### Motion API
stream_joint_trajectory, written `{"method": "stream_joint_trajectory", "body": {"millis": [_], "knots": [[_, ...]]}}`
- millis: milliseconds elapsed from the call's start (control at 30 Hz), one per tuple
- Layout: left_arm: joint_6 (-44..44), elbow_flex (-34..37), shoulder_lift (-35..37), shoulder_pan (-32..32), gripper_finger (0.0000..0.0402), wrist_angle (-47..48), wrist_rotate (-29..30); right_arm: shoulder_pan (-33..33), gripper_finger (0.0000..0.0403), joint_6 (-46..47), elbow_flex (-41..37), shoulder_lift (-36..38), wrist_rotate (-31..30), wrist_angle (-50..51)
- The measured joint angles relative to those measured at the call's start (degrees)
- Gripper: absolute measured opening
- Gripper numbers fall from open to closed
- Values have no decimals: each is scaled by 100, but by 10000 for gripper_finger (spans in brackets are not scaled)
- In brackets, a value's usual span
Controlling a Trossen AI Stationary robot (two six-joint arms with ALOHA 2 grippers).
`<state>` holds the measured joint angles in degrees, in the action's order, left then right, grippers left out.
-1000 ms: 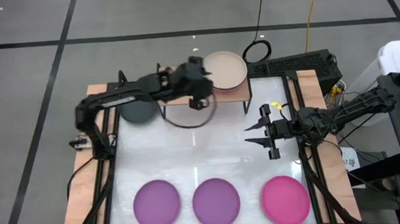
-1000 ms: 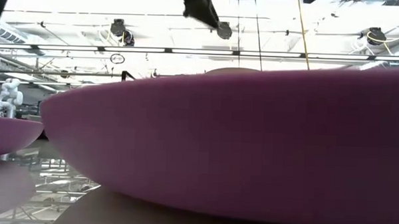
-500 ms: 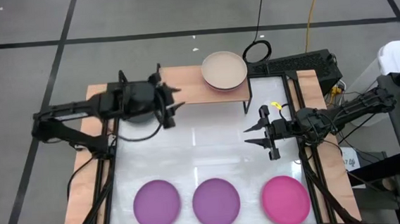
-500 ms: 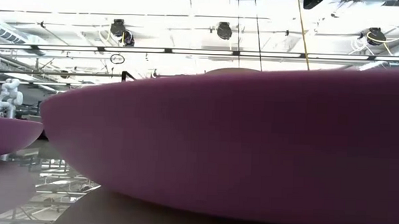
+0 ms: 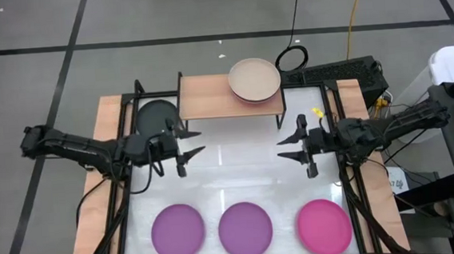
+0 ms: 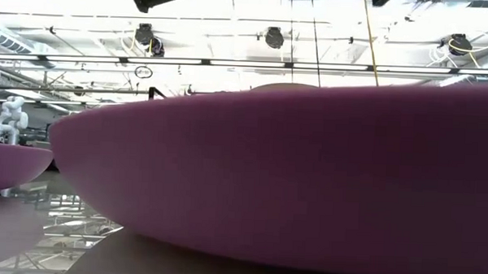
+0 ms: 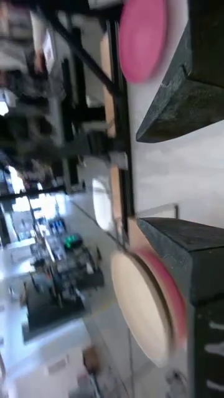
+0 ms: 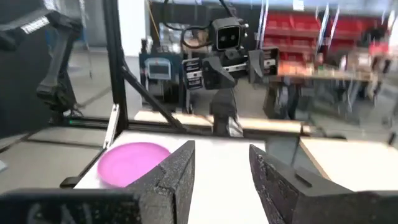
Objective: Place and stack plates onto a shelf
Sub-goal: Put the pink plate on the shelf
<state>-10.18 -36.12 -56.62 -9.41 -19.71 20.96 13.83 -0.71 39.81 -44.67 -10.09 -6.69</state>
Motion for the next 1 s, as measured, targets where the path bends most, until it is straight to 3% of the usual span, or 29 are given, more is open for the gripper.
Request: {"method": "stream_joint_trajectory", "body": {"millis": [233, 367, 600, 833, 1000], "knots": [[1, 13, 78, 52, 214, -31, 77, 45, 132, 330, 1932, -937, 35, 3154], [26, 13, 77, 52, 214, 40, 75, 50, 132, 544, 2144, -1434, 788, 4197], [224, 13, 74, 35, 214, 128, 55, 60, 132, 1971, 1285, -1801, 2811, 4283], [163, 13, 74, 37, 214, 393, 58, 143, 132, 2811, 370, -1828, 2969, 4055], [-26, 11, 44, 84, 214, 750, 55, 414, 132, 2807, 414, -1999, 2632, 3907]]}}
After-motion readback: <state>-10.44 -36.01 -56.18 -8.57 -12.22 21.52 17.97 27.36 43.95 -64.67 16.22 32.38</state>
